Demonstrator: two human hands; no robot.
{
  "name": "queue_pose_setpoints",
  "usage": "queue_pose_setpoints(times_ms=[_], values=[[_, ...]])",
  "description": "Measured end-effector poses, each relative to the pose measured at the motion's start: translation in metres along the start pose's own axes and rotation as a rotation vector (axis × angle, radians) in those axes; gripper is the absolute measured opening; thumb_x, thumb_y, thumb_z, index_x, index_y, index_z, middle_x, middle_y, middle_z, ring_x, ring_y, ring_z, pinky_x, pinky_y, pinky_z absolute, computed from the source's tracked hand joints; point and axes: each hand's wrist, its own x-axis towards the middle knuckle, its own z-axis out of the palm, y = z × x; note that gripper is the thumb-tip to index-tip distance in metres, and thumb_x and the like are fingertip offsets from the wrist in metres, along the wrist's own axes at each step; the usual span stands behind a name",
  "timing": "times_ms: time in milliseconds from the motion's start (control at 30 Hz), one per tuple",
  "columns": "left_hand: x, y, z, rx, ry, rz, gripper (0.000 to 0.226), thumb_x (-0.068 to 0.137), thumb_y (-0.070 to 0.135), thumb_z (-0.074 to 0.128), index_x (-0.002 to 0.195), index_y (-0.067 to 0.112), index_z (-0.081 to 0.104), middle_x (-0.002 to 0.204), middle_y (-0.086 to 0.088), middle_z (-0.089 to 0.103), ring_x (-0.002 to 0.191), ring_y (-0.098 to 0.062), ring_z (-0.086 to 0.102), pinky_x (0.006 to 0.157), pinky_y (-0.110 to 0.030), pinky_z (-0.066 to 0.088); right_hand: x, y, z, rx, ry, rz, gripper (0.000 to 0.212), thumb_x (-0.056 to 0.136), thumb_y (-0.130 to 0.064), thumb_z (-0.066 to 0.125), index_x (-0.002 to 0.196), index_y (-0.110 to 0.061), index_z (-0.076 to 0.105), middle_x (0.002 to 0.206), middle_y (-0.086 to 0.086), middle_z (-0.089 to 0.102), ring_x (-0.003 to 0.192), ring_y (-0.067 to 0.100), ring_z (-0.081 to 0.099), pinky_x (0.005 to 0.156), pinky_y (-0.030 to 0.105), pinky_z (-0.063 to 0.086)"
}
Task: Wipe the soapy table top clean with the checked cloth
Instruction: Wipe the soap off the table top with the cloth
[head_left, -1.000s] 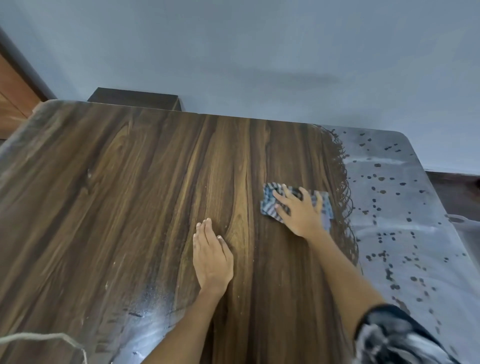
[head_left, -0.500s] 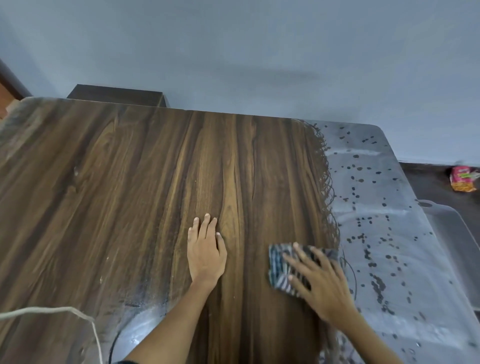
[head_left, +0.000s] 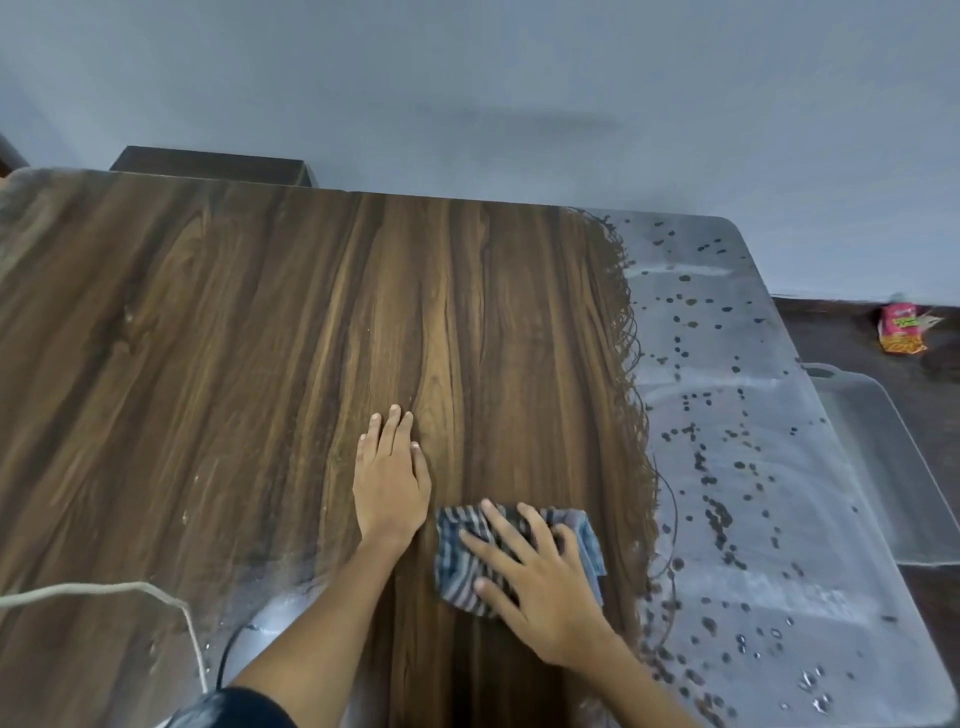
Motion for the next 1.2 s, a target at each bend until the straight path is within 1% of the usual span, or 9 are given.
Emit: queue_pose_setpoints(times_ms=[67,267,400,500,567,867,1000,1133,1200], values=[[-0.008,0.002,0.001,-0.008,0.007,-0.019,0.043,0.099,0.020,0.034,0.140,0.009,0.039,0.149,-0.005,0.034,0.141,-0.022,0.022,0.117,-0.037,0.016,-0.023,0.024,-0.006,-0.004,-0.028,0.097,0.045,0.095,-0.060,0.018,0.140,-0.053,0.020,0.153,-0.021,0.012,0.135,0.018,0.032,0.099,0.040,0.019],[-0.046,0.010,0.003,0.014,0.016,-0.057,0.043,0.098,0.018,0.034,0.140,0.009,0.037,0.149,-0.005,0.033,0.141,-0.021,0.021,0.117,-0.037,0.015,0.031,0.060,-0.029,0.092,0.030,0.493,0.052,0.096,-0.055,0.017,0.146,-0.045,0.005,0.157,-0.011,-0.006,0.144,0.022,-0.010,0.111,0.052,0.001],[-0.081,0.012,0.002,0.031,-0.001,-0.039,0.044,0.098,0.019,0.035,0.141,0.008,0.035,0.150,-0.006,0.032,0.142,-0.021,0.020,0.117,-0.036,0.014,0.037,0.007,-0.011,0.101,0.029,0.240,0.049,0.099,-0.046,0.020,0.147,-0.040,0.012,0.155,-0.009,-0.008,0.142,0.023,-0.015,0.114,0.055,0.005],[-0.104,0.014,0.003,0.031,0.014,-0.045,0.043,0.097,0.016,0.039,0.139,0.006,0.038,0.147,-0.009,0.036,0.140,-0.024,0.025,0.116,-0.039,0.017,-0.019,-0.012,0.011,0.031,0.093,0.044,0.044,0.097,-0.043,0.027,0.140,-0.040,0.034,0.152,-0.008,0.028,0.140,0.023,0.023,0.111,0.050,0.025],[-0.117,0.018,0.006,0.029,0.036,-0.079,0.043,0.096,0.015,0.040,0.138,0.005,0.041,0.147,-0.010,0.037,0.139,-0.026,0.026,0.115,-0.040,0.019,-0.062,-0.007,0.021,0.035,0.054,-0.036,0.041,0.098,-0.043,0.027,0.139,-0.042,0.033,0.150,-0.011,0.032,0.138,0.020,0.030,0.109,0.044,0.018],[-0.168,0.049,0.012,0.046,0.001,-0.178,0.047,0.099,0.021,0.032,0.144,0.007,0.029,0.152,-0.007,0.026,0.143,-0.027,0.016,0.116,-0.041,0.013,-0.106,0.081,0.003,0.103,0.082,0.311,0.058,0.091,-0.057,-0.001,0.145,-0.043,0.012,0.149,-0.017,-0.010,0.144,0.019,-0.010,0.114,0.039,-0.012],[-0.180,0.050,0.010,0.066,-0.077,-0.161,0.051,0.100,0.029,0.023,0.148,0.013,0.014,0.157,-0.003,0.008,0.145,-0.022,0.002,0.117,-0.038,0.002,-0.071,0.035,0.005,0.067,0.037,0.258,0.050,0.099,-0.040,0.021,0.147,-0.039,0.005,0.151,-0.006,-0.018,0.135,0.028,-0.026,0.106,0.048,-0.021],[-0.186,0.052,0.009,0.071,-0.113,-0.172,0.053,0.100,0.031,0.020,0.149,0.015,0.007,0.157,-0.001,0.001,0.145,-0.021,-0.004,0.117,-0.037,-0.002,-0.111,0.010,0.021,0.003,0.044,-0.033,0.045,0.096,-0.035,0.027,0.140,-0.038,0.035,0.150,-0.007,0.031,0.140,0.027,0.023,0.115,0.049,0.016],[-0.189,0.056,0.010,0.060,-0.122,-0.189,0.053,0.101,0.031,0.020,0.149,0.015,0.007,0.157,-0.001,0.000,0.144,-0.021,-0.005,0.116,-0.037,-0.002,-0.135,0.020,0.026,-0.006,0.028,-0.062,0.041,0.096,-0.036,0.030,0.136,-0.039,0.040,0.144,-0.010,0.042,0.134,0.023,0.039,0.110,0.043,0.019]])
